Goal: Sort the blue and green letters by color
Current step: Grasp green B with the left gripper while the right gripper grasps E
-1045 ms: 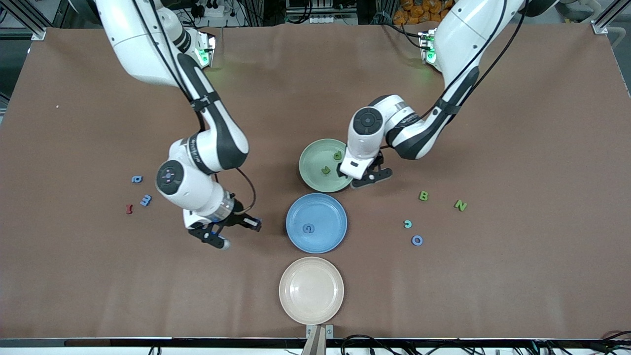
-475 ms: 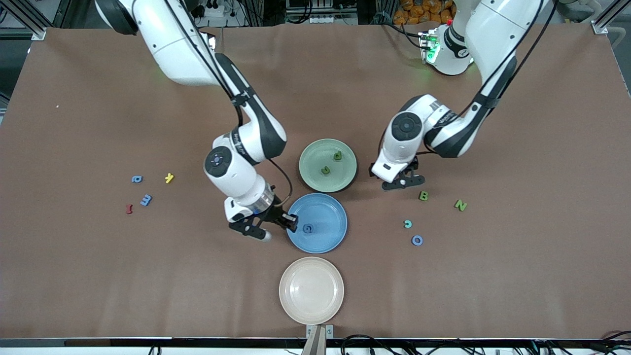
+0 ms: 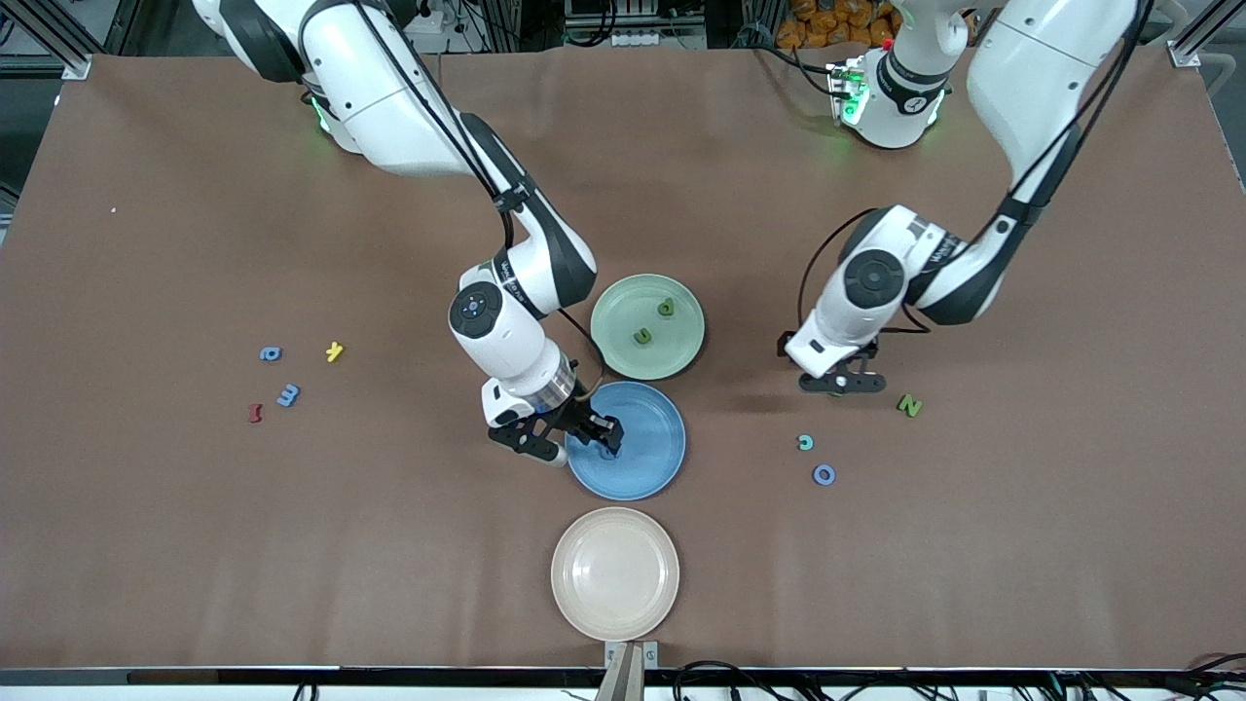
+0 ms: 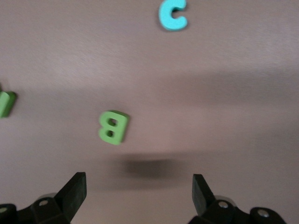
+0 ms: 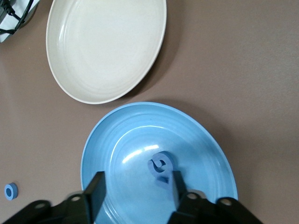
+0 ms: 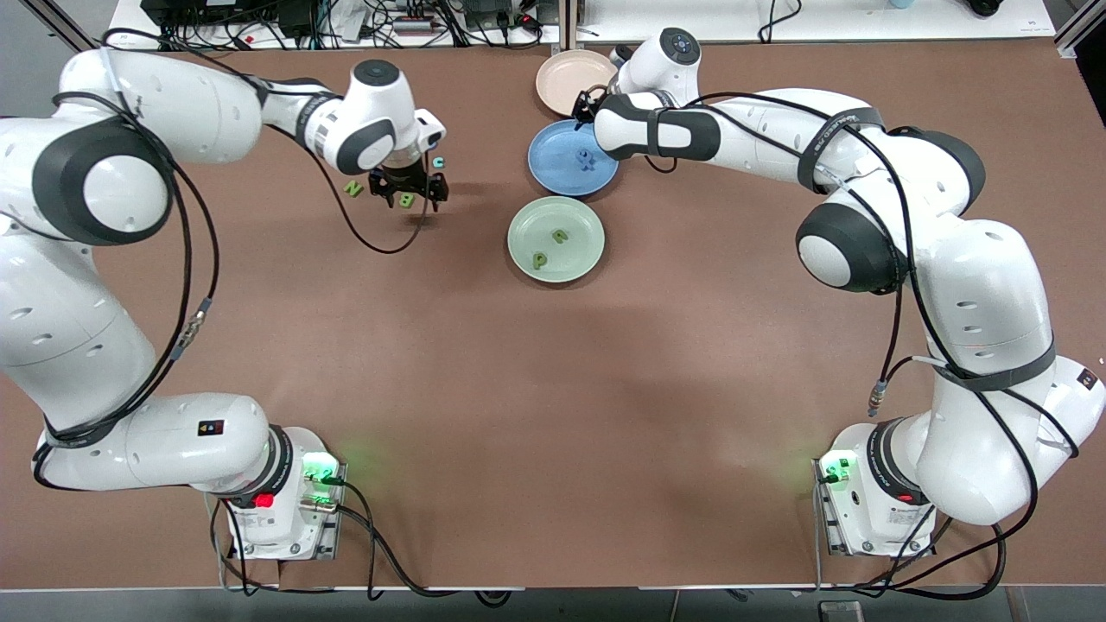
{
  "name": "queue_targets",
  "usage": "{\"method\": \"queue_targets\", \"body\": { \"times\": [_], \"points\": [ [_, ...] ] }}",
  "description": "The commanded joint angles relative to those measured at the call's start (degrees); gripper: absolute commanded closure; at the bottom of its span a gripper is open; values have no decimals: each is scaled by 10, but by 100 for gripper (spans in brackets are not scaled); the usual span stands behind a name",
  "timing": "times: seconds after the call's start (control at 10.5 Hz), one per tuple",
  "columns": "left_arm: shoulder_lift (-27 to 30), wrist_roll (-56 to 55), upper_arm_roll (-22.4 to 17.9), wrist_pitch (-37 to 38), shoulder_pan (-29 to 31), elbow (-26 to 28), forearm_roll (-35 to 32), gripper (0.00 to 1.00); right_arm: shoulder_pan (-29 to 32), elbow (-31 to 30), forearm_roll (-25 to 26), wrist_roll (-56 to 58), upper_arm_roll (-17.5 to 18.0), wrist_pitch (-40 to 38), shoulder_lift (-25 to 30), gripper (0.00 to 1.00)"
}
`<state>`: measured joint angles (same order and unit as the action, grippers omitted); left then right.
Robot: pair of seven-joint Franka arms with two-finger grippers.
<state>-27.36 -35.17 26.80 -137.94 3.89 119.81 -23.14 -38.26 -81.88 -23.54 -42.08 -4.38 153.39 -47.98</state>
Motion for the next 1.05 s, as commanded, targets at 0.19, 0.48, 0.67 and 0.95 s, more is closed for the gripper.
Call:
{"method": "queue_targets", "body": {
  "times": [0.19,0.48,0.67,0.95],
  "points": [
    [-19,166,29,-19,65,-1,-2,0,13,13,17,-3,-20,-58,4,0],
    [-38,211,26,-59,80,1,-10,0,62,12,35,44,-29,-134,29,0],
    [-41,229,26,-62,92,0,-11,0,107,11,35,91,-34,-184,46,0],
    [-50,219,25,-64,90,-5,-10,0,189,-29,36,146,-37,-222,86,0]
  ]
}}
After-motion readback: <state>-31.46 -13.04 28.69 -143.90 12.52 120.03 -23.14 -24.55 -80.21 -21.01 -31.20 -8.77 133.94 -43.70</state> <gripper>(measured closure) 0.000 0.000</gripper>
